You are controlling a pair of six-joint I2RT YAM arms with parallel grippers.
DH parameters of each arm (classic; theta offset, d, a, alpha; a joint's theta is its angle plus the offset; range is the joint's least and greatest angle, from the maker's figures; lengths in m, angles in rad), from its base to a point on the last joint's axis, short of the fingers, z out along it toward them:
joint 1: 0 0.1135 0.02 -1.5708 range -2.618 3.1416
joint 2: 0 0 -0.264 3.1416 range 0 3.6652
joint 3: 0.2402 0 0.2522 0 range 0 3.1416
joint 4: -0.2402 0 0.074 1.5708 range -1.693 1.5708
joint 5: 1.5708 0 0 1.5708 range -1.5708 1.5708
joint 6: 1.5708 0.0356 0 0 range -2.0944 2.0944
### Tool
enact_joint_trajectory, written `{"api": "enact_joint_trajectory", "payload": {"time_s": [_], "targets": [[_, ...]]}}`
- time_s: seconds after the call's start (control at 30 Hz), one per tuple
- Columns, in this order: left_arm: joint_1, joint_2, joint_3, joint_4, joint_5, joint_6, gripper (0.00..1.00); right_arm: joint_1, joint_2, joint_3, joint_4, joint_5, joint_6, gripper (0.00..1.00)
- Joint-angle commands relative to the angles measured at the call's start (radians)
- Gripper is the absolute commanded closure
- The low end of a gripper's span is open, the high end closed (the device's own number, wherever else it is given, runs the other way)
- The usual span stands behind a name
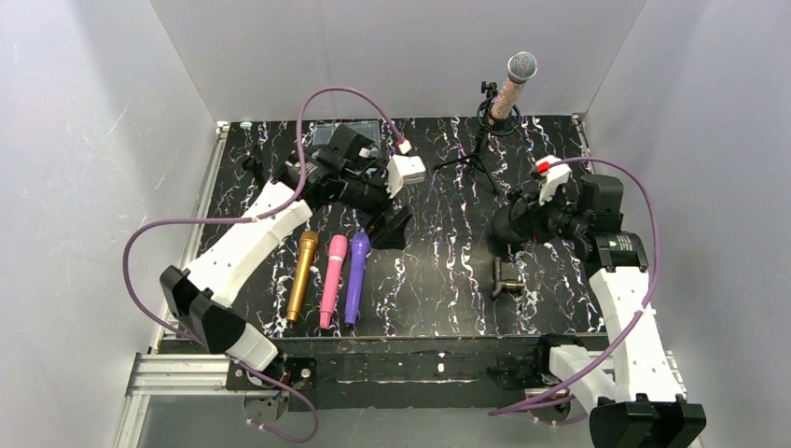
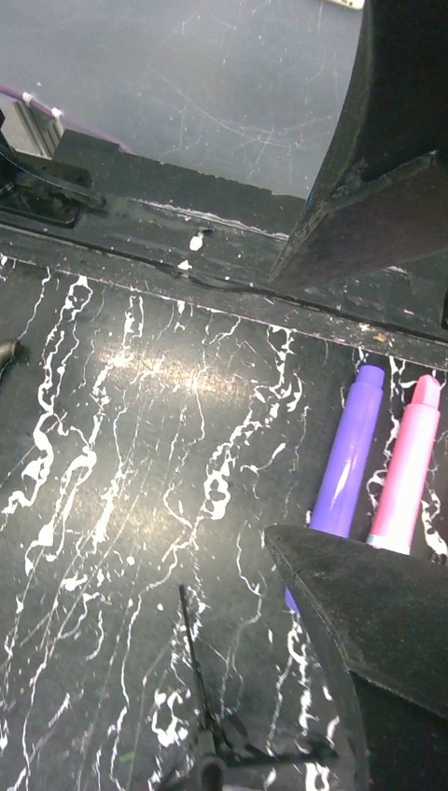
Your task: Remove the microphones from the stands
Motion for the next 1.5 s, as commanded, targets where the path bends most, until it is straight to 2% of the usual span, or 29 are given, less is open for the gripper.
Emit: {"api": "enact_joint_trajectory", "payload": {"time_s": [0.0, 0.27, 0.43, 0.63, 0.87, 1.3, 1.47], "targets": [[-0.001, -0.088, -0.025, -0.105, -0.059, 0.027, 0.02, -0.101, -0.042, 0.011, 0.178, 0.016, 0.039, 0.99], [-0.002, -0.151, -0.058, -0.138, -0.105, 0.034, 0.02, -0.278, 0.052, 0.039, 0.282, -0.022, 0.106, 0.99], [0.0, -0.164, -0.059, -0.144, -0.11, 0.031, 0.02, -0.336, 0.158, 0.077, 0.371, -0.063, 0.152, 0.99], [-0.001, -0.167, -0.056, -0.145, -0.106, 0.02, 0.02, -0.346, 0.267, 0.123, 0.474, -0.088, 0.194, 0.99], [-0.001, -0.178, -0.073, -0.145, -0.104, 0.021, 0.02, -0.347, 0.347, 0.174, 0.507, -0.094, 0.209, 0.99], [-0.002, -0.184, -0.08, -0.139, -0.088, 0.002, 0.02, -0.347, 0.43, 0.115, 0.571, -0.105, 0.195, 0.99], [-0.001, -0.187, -0.081, -0.139, -0.092, 0.004, 0.02, -0.347, 0.434, 0.097, 0.551, -0.103, 0.177, 0.95]]}}
